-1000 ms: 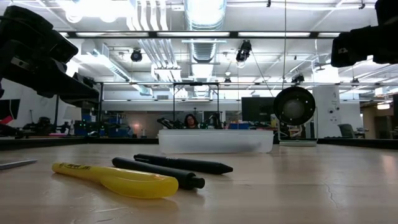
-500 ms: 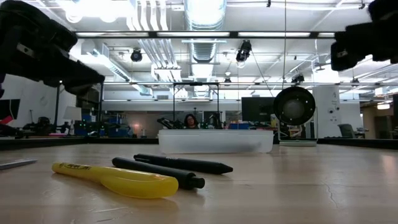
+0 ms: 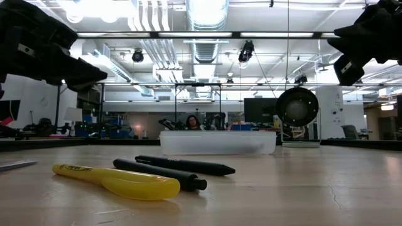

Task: Pick & place school supplies into a supply box
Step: Put the black pen into the transparent supply box

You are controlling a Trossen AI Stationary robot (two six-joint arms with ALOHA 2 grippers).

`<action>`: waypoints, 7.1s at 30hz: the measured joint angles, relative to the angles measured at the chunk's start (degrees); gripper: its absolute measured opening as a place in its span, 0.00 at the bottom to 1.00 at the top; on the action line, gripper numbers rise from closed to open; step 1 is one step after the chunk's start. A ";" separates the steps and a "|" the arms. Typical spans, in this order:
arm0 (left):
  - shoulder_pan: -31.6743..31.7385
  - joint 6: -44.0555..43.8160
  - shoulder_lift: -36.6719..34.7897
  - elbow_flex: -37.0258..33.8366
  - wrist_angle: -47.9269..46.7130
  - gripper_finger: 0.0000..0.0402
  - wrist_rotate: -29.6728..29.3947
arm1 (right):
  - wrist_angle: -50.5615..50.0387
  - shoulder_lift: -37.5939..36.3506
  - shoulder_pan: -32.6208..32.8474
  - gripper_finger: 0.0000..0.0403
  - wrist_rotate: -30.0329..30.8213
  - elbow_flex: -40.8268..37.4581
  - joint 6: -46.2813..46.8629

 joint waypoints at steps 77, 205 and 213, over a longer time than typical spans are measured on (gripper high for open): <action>-9.89 16.35 49.71 35.46 -24.29 0.25 -14.06 | -3.99 1.82 0.01 0.17 0.00 0.00 -30.41; -24.28 12.63 88.55 79.84 -51.61 0.25 -16.12 | -3.99 1.82 0.02 0.19 -0.02 0.00 -30.41; -23.41 12.11 88.55 78.54 -50.86 0.25 -15.82 | -3.98 1.82 0.02 0.17 -0.01 0.00 -30.42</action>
